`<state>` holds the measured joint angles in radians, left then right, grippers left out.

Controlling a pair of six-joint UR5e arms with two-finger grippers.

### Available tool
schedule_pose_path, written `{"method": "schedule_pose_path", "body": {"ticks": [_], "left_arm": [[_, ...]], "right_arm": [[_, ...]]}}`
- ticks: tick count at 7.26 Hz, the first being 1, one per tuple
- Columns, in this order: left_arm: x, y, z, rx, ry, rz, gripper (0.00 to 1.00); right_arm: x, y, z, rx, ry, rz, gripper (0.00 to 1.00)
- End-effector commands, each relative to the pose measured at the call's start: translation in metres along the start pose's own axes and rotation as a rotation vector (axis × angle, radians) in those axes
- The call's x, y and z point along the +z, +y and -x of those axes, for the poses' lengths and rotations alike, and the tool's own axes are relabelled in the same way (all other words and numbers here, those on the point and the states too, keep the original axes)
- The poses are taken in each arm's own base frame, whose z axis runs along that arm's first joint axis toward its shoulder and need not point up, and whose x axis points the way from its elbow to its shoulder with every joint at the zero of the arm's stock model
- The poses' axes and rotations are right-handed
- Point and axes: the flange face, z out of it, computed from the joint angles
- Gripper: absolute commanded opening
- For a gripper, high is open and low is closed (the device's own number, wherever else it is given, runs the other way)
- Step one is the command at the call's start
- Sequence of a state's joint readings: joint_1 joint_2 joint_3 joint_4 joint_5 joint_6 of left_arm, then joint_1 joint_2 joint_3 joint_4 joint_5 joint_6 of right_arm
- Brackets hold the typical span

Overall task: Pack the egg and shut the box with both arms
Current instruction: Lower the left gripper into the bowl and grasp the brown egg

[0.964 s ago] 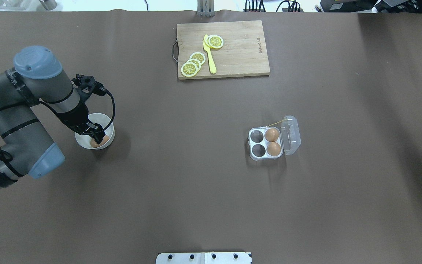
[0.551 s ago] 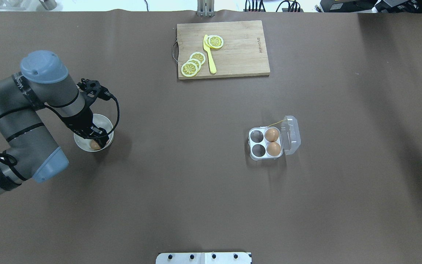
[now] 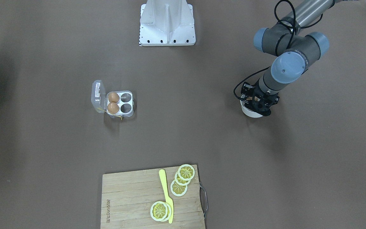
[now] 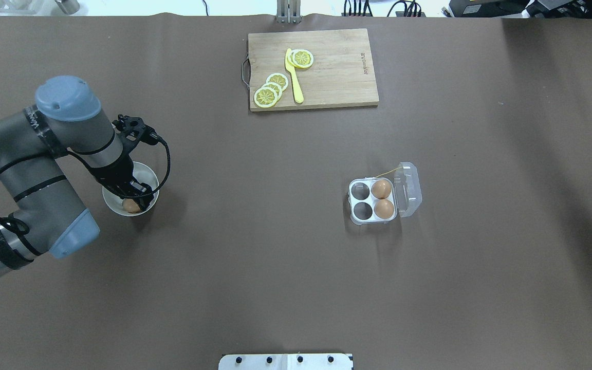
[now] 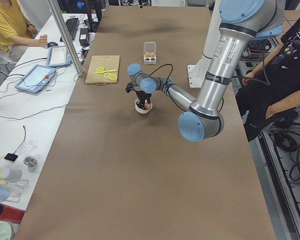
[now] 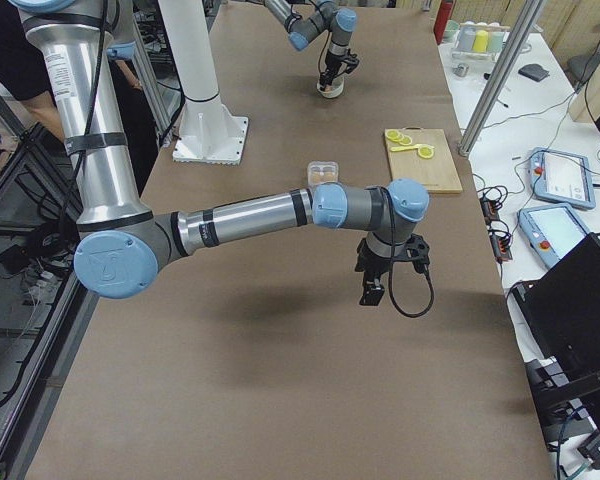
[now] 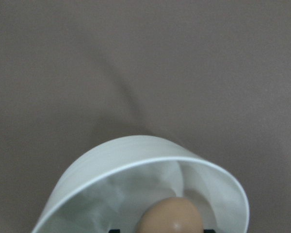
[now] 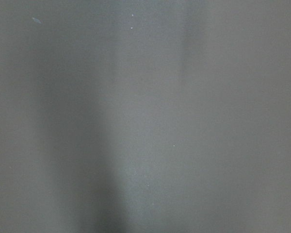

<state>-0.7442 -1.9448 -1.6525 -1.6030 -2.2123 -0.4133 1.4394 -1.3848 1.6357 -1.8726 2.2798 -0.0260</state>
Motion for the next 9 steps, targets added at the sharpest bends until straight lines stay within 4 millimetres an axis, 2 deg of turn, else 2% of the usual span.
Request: {"method": "schedule_pose_path", "body": {"ticks": [1,6,8,9], "left_arm": [[0.0,-0.001,0.0,0.001,0.0,0.0,0.52],[0.005,-0.001,0.002,-0.004,-0.003,0.011,0.5],[-0.005,0.0,-0.001,-0.01,0.033,0.016,0.5],[-0.019,-0.001,0.002,-0.015,0.056,0.001,0.5]], "right_arm": [[0.0,0.0,0.0,-0.001,-0.001,0.0,1.0],[0.001,0.0,-0.001,0.0,-0.001,0.001,1.0],[0.001,0.0,-0.001,0.002,-0.001,0.001,1.0],[0.001,0.0,-0.001,0.002,-0.001,0.001,1.0]]}}
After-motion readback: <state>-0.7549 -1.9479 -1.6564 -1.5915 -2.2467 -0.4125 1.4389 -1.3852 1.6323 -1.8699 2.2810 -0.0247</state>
